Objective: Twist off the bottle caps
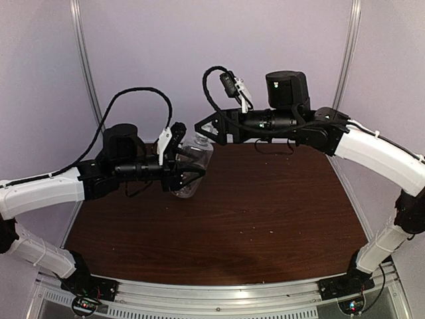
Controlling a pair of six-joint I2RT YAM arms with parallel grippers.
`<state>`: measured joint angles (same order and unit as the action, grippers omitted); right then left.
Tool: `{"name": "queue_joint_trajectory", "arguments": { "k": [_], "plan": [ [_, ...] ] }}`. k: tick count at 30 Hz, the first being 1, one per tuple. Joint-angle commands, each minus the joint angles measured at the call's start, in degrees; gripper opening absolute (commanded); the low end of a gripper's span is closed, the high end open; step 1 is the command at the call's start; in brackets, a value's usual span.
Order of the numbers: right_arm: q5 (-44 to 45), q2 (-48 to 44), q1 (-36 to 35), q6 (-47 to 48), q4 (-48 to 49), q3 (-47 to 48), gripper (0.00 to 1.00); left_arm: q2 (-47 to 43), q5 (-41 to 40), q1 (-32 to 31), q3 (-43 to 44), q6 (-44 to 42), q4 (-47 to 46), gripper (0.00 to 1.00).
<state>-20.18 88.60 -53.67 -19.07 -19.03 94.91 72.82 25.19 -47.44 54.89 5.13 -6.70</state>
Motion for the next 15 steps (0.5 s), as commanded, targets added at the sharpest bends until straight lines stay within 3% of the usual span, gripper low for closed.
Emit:
{"name": "queue_joint_trajectory", "arguments": {
  "k": [1, 6, 15],
  "plan": [
    [2.6, 1.4, -0.6, -1.6, 0.1, 2.3, 0.75, 0.1, -2.2, 0.2, 2.0, 0.5, -1.1, 0.25],
    [1.5, 2.0, -0.6, -1.6, 0.5, 2.3, 0.56, -0.1, -2.6, 0.2, 2.0, 0.4, -1.0, 0.25],
    [-0.8, 1.4, -0.5, 1.5, 1.2, 1.4, 0.3, -0.4, -1.9, 0.2, 1.8, 0.4, -1.4, 0.25]
  ]
}}
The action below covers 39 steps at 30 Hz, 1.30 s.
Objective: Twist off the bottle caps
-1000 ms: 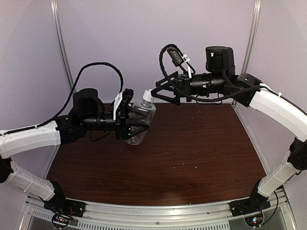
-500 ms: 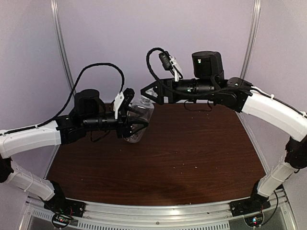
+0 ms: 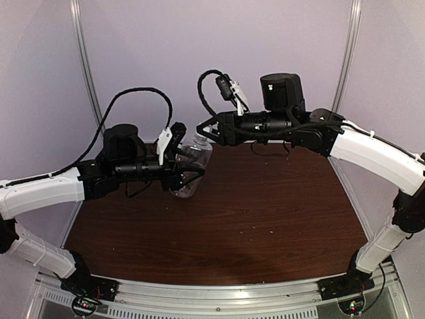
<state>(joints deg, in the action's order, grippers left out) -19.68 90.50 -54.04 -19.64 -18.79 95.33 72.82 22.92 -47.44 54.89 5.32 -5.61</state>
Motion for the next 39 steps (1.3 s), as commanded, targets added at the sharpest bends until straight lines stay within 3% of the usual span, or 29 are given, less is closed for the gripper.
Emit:
{"name": "queue_joint_trajectory", "arguments": {
  "k": [1, 7, 13, 23, 29, 35, 39],
  "plan": [
    [-1.7, -0.8, -0.1, 3.0, 1.1, 0.9, 0.29, -0.5, 0.9, 0.3, 1.7, 0.2, -2.8, 0.25],
    [-8.0, -2.2, 2.1, 9.3, 0.9, 0.1, 0.21, -1.2, 4.7, 0.2, 0.3, 0.3, -6.0, 0.25],
    [-22.8, -2.2, 6.2, 15.4, -0.3, 1.1, 0.18, -1.7, 8.5, 0.2, -0.2, 0.3, -7.9, 0.25],
    [-44.8, 2.6, 10.2, 33.5, -12.4, 7.7, 0.25, -0.9, 20.0, 0.3, -0.2, 0.5, -11.0, 0.25],
    [-47.5, 4.2, 12.5, 32.8, -11.4, 8.1, 0.29, -0.7, 20.8, 0.2, -0.1, 0.9, -11.2, 0.25],
    [-39.5, 3.4, 12.9, 24.3, -7.4, 6.5, 0.46, -1.0, 12.1, 0.2, 0.8, -1.0, -6.4, 0.25],
    [-37.2, 1.8, 12.9, 17.5, -3.0, 4.4, 0.7, -1.0, 8.3, 0.2, 1.0, -1.5, -5.2, 0.25]
  ]
}}
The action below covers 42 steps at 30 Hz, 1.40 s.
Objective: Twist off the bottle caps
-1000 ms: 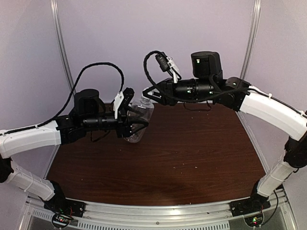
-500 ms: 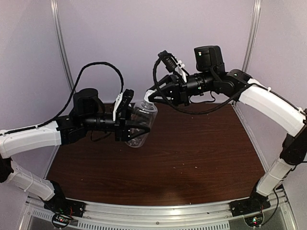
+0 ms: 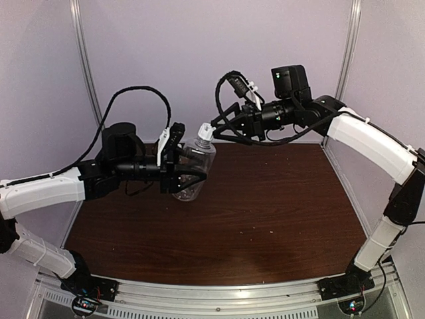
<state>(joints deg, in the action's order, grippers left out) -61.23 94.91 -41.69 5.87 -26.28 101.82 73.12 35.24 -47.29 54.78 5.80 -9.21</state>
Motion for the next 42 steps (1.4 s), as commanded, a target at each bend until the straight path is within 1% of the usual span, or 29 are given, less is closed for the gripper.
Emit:
{"name": "queue_joint_trajectory", "arguments": {
  "k": [1, 5, 8, 12, 16, 19, 24, 29, 32, 42],
  "plan": [
    [5.4, -3.2, 0.5, -9.9, 5.7, -2.6, 0.75, -1.2, -4.6, 0.1, 1.2, -1.9, -1.4, 0.25],
    [9.2, -5.8, 0.3, -17.1, 9.3, -4.6, 0.9, -0.9, -7.0, 0.1, 1.5, -1.9, -0.2, 0.25],
    [12.2, -6.9, -0.2, -20.8, 10.6, -5.3, 0.96, -0.8, -7.9, 0.1, 1.6, -1.9, 0.0, 0.25],
    [18.3, -8.1, -1.3, -23.4, 10.6, -5.6, 0.97, -0.8, -8.6, 0.1, 1.6, -1.9, 0.1, 0.25],
    [29.3, -8.2, -3.4, -25.4, 8.6, -4.9, 0.98, -0.8, -9.8, 0.0, 1.6, -1.9, 0.4, 0.25],
    [35.0, -8.0, -4.8, -27.8, 8.9, -5.1, 0.99, -0.8, -10.5, 0.1, 1.6, -1.9, 0.5, 0.25],
    [39.7, -6.5, -7.2, -29.2, 9.0, -4.2, 1.0, -0.9, -11.3, 0.1, 1.6, -1.8, 0.9, 0.25],
    [41.2, -4.3, -9.1, -29.4, 7.9, -2.7, 1.0, -1.0, -11.9, 0.1, 1.6, -1.8, 1.1, 0.25],
    [41.8, -3.3, -9.9, -29.5, 7.5, -2.4, 0.97, -1.1, -12.2, 0.1, 1.6, -1.8, 1.1, 0.25],
    [39.2, -2.7, -10.8, -29.4, 8.1, -3.8, 0.73, -1.3, -13.1, 0.1, 1.6, -1.9, 1.4, 0.25]
  ]
}}
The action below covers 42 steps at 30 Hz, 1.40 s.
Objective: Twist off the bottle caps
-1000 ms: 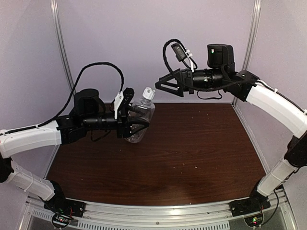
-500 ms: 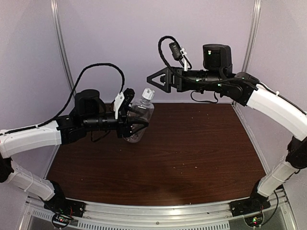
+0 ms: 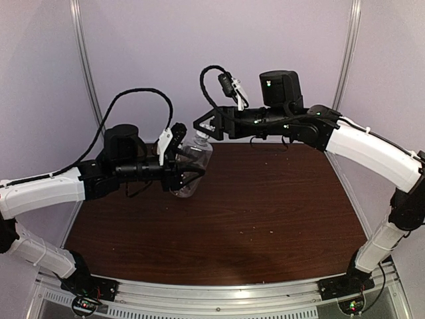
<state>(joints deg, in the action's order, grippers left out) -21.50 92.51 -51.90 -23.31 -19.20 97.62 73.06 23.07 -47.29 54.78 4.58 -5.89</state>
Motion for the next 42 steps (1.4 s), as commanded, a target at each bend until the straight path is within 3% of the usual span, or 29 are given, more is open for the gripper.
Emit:
{"name": "queue_joint_trajectory", "arguments": {
  "k": [1, 12, 20, 22, 27, 34, 38, 42],
  "plan": [
    [-0.6, -0.5, -0.6, -0.4, 1.4, -0.1, 0.7, -1.2, -0.9, 0.1, 1.6, -0.7, -1.9, 0.25],
    [-3.1, -1.2, -0.6, -0.3, 2.3, -1.7, 0.46, -1.2, -1.3, 0.1, 1.6, -0.8, -1.8, 0.25],
    [-5.3, -2.1, -0.6, 3.7, 3.1, -2.2, 0.14, -1.4, -1.4, 0.1, 1.5, -0.7, -1.9, 0.25],
    [-5.8, -2.4, -0.6, 6.3, 2.8, -2.0, 0.1, -1.6, -1.1, 0.1, 1.4, -0.6, -2.1, 0.25],
    [-11.5, -2.5, 0.0, 17.9, -0.9, 0.0, 0.09, -2.0, 3.0, 0.1, 0.8, -0.1, -4.2, 0.25],
    [-28.9, -3.2, 1.8, 38.0, -8.2, 1.2, 0.15, -2.0, 17.8, 0.1, -0.8, 2.7, -11.5, 0.26],
    [-38.2, -1.0, 4.5, 42.7, -13.3, 4.9, 0.15, -0.8, 25.0, 0.1, -1.0, 5.2, -15.5, 0.26],
    [-41.2, 0.9, 5.8, 44.7, -16.4, 7.3, 0.17, -0.7, 25.8, 0.1, -1.1, 5.3, -15.8, 0.26]
  ]
}}
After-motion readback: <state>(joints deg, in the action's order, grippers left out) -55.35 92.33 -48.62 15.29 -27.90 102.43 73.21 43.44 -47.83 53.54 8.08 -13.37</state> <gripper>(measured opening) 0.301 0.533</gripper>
